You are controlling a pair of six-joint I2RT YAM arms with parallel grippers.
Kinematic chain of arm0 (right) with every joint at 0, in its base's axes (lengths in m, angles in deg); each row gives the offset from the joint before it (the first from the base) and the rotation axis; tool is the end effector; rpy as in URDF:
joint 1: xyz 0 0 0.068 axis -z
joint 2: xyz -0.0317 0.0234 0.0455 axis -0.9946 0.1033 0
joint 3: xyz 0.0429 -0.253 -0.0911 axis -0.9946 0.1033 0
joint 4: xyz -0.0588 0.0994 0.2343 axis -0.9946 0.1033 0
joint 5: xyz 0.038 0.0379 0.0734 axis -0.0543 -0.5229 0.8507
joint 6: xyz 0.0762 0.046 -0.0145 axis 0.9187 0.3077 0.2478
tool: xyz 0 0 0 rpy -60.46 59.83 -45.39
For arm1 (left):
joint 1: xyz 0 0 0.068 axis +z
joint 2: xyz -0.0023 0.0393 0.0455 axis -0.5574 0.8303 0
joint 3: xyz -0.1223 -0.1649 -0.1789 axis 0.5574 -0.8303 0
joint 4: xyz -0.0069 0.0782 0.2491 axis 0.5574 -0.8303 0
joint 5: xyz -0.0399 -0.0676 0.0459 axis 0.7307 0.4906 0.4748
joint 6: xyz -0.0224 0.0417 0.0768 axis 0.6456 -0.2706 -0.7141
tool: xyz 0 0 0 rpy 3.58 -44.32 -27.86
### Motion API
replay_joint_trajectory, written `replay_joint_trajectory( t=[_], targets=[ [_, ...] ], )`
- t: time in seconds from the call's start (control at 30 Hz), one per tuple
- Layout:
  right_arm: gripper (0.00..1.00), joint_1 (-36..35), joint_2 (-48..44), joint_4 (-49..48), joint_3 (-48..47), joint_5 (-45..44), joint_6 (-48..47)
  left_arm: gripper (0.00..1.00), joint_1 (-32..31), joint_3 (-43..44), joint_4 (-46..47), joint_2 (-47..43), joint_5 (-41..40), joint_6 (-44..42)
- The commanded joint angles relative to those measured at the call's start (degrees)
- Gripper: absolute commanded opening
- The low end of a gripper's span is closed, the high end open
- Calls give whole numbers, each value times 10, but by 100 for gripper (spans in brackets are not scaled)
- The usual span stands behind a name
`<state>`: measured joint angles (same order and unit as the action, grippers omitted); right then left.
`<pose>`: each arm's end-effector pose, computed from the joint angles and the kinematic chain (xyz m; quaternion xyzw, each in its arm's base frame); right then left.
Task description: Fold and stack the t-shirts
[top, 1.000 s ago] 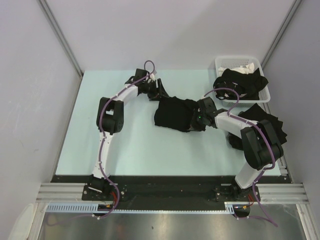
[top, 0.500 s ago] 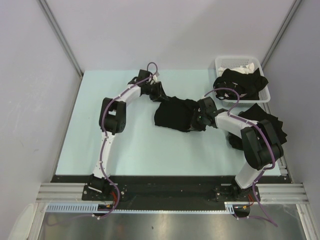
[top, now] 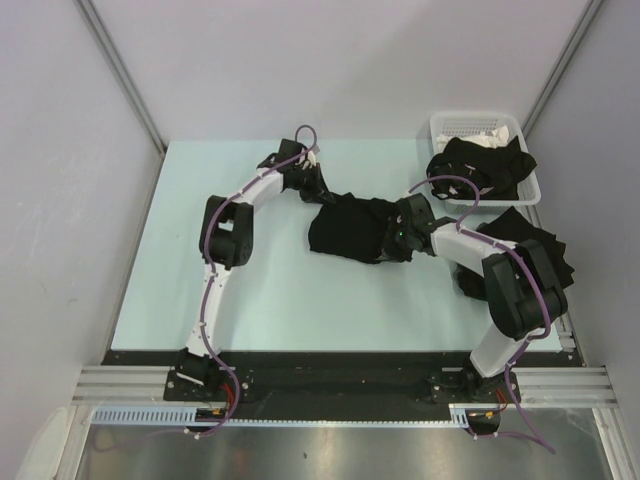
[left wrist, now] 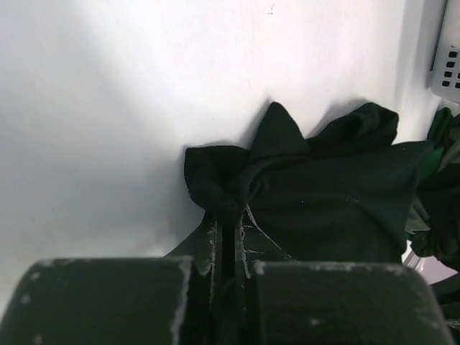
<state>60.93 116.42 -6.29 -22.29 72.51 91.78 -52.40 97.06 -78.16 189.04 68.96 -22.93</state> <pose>0.3259 0.1555 0.1389 0.0828 0.9493 0.2208 0.2078 0.5305 -0.2242 0.1022 0.0181 0.9102 -0.3718 0.1815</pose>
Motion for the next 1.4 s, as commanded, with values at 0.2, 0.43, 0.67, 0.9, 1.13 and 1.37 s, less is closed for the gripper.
replay_joint_trajectory(
  t=[0.2, 0.43, 0.67, 0.9, 1.13, 1.37],
  targets=[
    [0, 16, -51, 16, 2, -7, -28, 0, -5, 2, -45, -17, -110, -43],
    [0, 41, -97, 37, -8, -11, -33, 0, -6, 51, -78, -46, -143, -68],
    [0, 45, -131, 94, -52, -39, -53, 0, -5, 69, -100, -83, -148, -70],
    [0, 46, -150, 112, -77, -46, -45, 0, -6, 78, -99, -114, -135, -60],
    [0, 46, -153, 137, -108, -56, -46, 0, -16, 49, -89, -157, -99, -47],
    [0, 48, -161, 171, -148, -74, -48, 0, -38, 21, -96, -192, -83, -48]
  ],
)
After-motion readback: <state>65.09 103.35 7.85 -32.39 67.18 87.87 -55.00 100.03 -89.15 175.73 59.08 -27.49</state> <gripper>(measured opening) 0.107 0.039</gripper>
